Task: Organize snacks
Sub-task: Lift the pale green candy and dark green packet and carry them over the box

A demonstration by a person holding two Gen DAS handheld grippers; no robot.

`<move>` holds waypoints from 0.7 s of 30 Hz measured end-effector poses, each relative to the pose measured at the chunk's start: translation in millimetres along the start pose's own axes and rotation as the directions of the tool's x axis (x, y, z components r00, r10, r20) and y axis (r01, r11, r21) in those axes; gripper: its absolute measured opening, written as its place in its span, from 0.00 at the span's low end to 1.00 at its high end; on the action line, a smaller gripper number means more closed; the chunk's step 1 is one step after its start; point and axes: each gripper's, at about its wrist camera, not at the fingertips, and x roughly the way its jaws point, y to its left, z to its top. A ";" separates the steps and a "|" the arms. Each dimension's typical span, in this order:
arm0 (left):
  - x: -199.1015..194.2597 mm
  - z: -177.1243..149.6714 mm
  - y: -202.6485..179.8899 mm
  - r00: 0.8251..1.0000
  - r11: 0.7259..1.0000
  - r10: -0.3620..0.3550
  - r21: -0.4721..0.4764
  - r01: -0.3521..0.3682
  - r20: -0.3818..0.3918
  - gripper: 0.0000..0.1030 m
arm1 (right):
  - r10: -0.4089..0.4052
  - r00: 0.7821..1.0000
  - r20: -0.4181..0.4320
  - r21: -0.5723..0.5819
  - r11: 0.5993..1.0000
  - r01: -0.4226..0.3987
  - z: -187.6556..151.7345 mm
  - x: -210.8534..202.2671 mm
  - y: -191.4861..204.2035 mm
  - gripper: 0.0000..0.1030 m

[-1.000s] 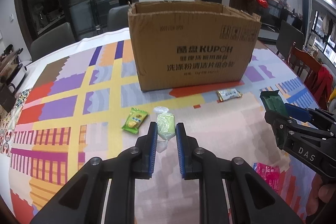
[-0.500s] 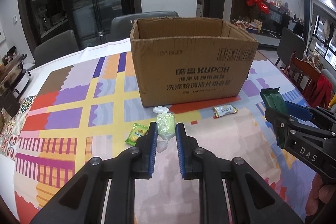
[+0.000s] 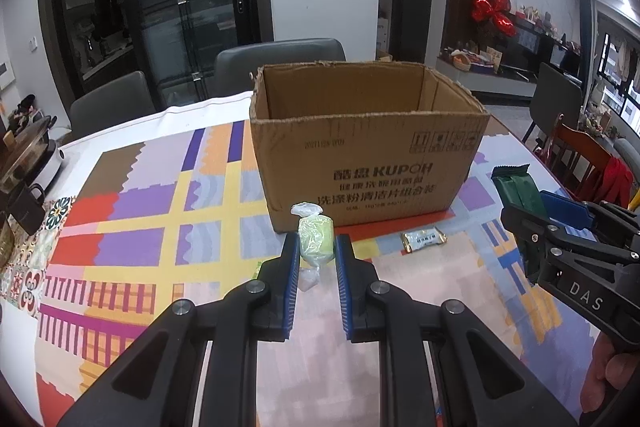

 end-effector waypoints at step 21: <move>2.5 38.9 -6.4 0.999 1.000 -0.003 0.009 0.003 0.037 0.18 | 0.013 0.998 0.054 -0.007 1.000 -0.012 38.1 -3.5 -10.7 0.45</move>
